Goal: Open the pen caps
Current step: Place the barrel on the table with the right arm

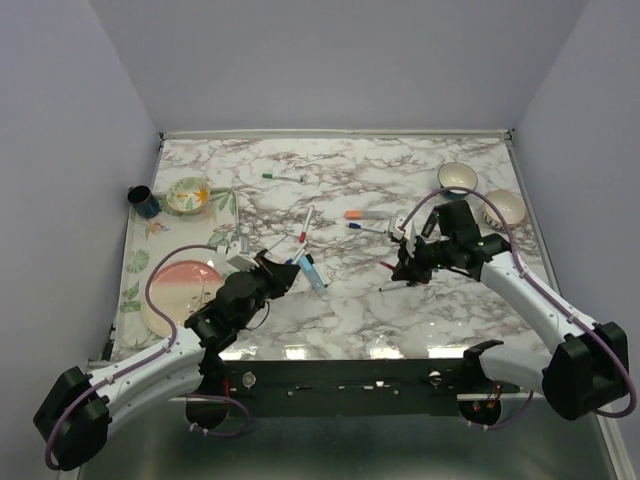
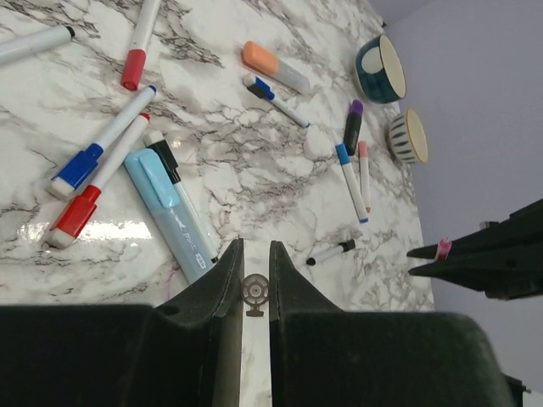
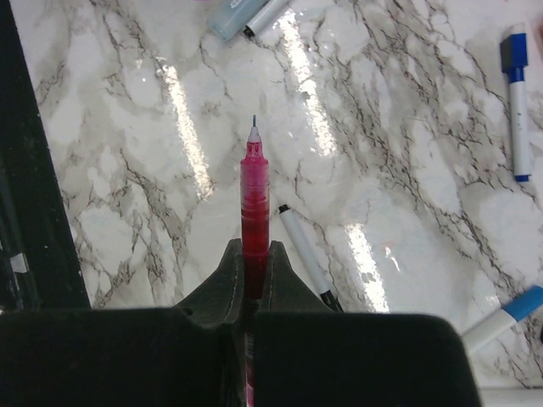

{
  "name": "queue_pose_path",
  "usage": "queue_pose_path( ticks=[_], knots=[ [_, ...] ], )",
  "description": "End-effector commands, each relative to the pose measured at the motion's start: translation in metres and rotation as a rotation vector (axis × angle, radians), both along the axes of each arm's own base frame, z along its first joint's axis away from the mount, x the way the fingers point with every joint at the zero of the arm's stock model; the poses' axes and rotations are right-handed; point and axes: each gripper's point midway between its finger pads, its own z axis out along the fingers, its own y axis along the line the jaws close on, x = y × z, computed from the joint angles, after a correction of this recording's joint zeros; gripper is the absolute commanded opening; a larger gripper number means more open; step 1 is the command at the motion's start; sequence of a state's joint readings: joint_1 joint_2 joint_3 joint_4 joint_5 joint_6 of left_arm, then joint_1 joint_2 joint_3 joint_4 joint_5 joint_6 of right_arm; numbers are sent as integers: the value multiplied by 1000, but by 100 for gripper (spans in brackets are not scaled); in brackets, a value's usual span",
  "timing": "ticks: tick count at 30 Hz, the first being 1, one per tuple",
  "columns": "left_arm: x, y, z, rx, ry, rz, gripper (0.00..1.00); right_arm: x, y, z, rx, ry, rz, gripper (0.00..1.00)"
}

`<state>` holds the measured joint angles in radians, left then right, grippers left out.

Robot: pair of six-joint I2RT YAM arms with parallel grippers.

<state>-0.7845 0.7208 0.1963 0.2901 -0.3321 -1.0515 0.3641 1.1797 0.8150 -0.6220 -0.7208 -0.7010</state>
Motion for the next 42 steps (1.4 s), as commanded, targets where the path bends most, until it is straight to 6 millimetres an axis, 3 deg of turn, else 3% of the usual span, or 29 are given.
queue_pose_path(
  ticks=[1, 14, 27, 32, 37, 41, 42],
  knots=[
    [-13, -16, 1, 85, -3, -150, 0, 10, -22, 1, -51, -58, -83, 0],
    [-37, -65, -30, 284, 76, -398, 0, 24, -63, -11, -140, -75, -248, 1],
    [-36, -105, -62, 455, 151, -472, 0, 41, -93, -33, -257, -12, -414, 1],
    [-19, -121, -69, 524, 163, -452, 0, 58, -115, -41, -293, 23, -576, 1],
    [18, -132, -67, 617, 151, -399, 0, 71, -136, -44, -294, 63, -742, 1],
    [47, -130, -64, 638, 158, -376, 0, 78, -144, -44, -282, 77, -805, 1],
    [64, -119, -61, 641, 159, -345, 0, 79, -141, -42, -257, 81, -797, 1]
  ],
)
